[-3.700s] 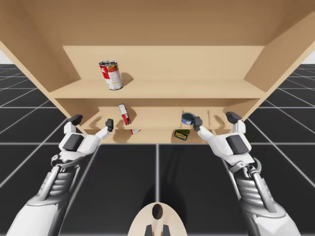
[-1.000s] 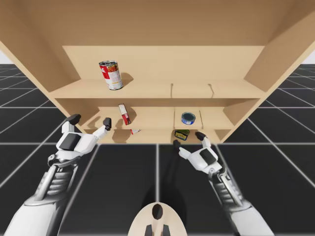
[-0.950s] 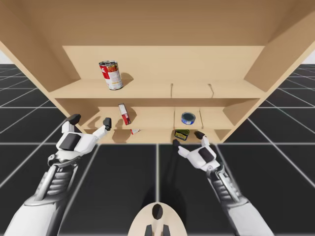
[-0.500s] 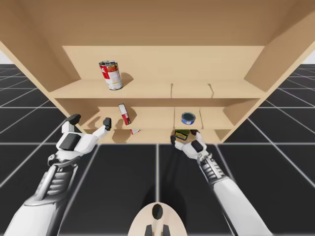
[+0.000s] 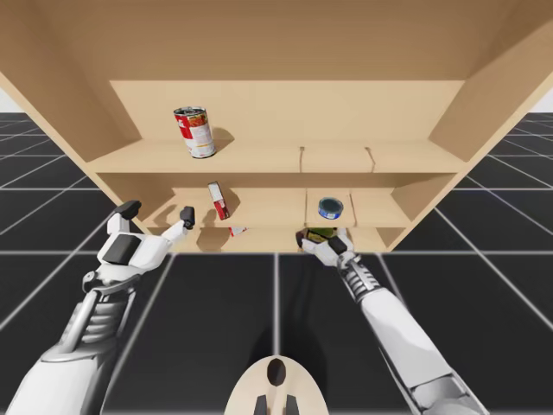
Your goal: Find the potted meat can on the shelf and bring it to me.
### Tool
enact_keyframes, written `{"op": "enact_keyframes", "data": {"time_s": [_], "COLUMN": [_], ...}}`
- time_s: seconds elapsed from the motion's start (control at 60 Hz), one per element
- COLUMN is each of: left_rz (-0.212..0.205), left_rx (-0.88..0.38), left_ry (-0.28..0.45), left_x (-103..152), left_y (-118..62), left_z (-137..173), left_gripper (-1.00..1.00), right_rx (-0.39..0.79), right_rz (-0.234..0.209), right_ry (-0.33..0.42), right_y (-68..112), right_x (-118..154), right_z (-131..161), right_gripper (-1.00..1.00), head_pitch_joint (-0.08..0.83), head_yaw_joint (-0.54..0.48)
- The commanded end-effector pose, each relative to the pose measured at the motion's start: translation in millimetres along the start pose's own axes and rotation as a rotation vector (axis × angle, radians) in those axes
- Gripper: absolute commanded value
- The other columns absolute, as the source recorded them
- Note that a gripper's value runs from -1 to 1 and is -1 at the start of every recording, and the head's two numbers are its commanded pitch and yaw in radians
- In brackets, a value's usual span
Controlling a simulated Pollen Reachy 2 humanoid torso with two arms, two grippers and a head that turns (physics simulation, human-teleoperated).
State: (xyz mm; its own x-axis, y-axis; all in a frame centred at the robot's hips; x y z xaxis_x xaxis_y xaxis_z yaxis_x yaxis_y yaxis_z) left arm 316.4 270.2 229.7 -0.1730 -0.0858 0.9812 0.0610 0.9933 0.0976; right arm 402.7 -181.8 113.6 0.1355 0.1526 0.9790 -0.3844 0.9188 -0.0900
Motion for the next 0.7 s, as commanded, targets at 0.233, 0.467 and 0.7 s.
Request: {"op": "enact_keyframes", "data": {"time_s": [0.233, 0.467, 0.7], "left_rz": [-0.001, 0.000, 0.000], "left_rx": [0.000, 0.005, 0.007], "left_ry": [-0.001, -0.001, -0.002], "left_x": [0, 0, 0], "left_y": [0.2, 0.3, -0.3], "left_z": [0, 0, 0], "left_gripper": [-1.00, -1.00, -1.00], "right_rx": [0.031, 0.040, 0.046], "right_rz": [-0.040, -0.020, 0.005], "right_ry": [-0.009, -0.094, -0.193], "right_y": [20.8, 24.2, 42.8], "right_x": [-5, 12, 36], "right_z": [16, 30, 91], "right_gripper": [1.00, 1.00, 1.00], "head_pitch_joint": [0.618, 0.618, 0.618], "head_yaw_joint": [-0.15, -0.16, -0.16]}}
